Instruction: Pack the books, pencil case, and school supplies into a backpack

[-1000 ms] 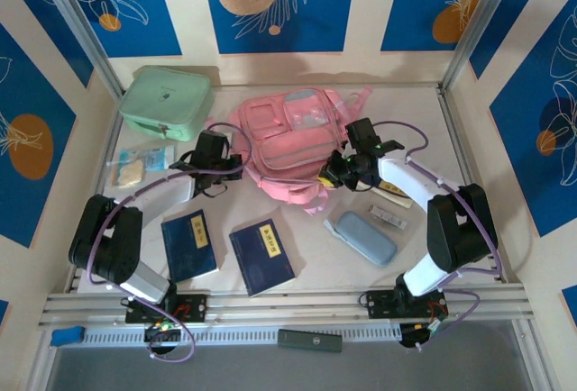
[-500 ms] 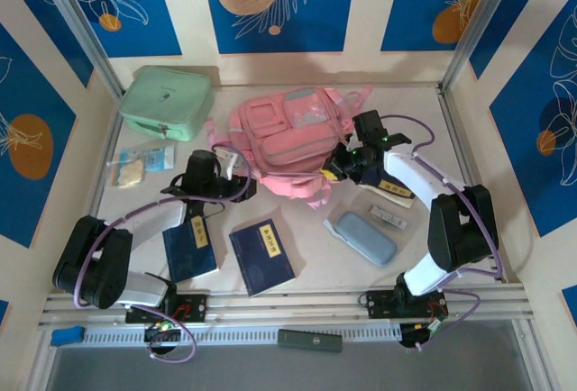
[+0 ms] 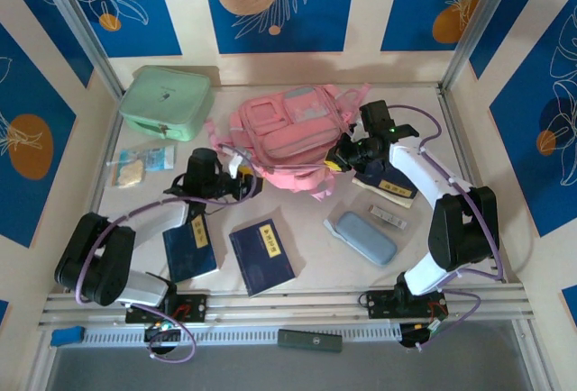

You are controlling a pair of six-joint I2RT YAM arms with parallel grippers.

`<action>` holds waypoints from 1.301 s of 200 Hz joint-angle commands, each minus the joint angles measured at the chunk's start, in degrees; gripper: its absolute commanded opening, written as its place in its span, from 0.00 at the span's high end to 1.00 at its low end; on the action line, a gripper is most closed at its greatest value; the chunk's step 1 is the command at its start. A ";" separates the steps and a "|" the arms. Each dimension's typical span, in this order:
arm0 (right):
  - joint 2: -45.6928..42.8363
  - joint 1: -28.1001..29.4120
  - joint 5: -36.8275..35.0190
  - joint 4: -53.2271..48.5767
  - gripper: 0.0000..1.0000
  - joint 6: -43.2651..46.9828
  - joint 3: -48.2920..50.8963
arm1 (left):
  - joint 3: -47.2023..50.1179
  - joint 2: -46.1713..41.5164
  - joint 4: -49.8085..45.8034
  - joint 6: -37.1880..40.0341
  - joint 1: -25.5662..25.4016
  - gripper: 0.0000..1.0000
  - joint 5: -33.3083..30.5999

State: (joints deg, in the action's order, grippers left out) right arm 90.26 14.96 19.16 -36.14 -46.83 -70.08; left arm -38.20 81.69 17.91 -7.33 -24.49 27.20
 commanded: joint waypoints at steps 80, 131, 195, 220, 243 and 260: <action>-0.08 -0.15 4.22 1.51 1.00 0.95 -3.93 | -6.89 9.55 0.10 0.50 -1.00 0.55 2.63; -0.22 0.00 4.34 2.16 1.00 0.53 -3.74 | -7.39 11.10 2.71 -1.10 -0.95 0.77 -0.82; -1.09 -0.06 3.54 0.17 1.00 2.41 -4.30 | -6.28 9.80 2.30 -1.85 -0.82 1.00 -10.28; -1.73 -0.09 3.39 -0.57 1.00 3.04 -4.63 | -6.71 10.28 0.69 -3.28 -0.47 1.00 -14.38; -2.03 -0.11 3.85 -1.27 1.00 3.77 -4.97 | -7.52 11.04 -1.05 -4.36 -0.05 1.00 -19.30; -2.23 -0.06 4.30 -2.23 1.00 4.80 -5.28 | -8.91 11.96 -2.97 -4.91 0.56 1.00 -20.99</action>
State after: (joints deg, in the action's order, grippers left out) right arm 90.61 15.03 19.75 -36.71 -45.32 -72.31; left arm -44.60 92.42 18.57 -10.22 -25.74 15.33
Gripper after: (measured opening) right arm 0.065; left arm 0.066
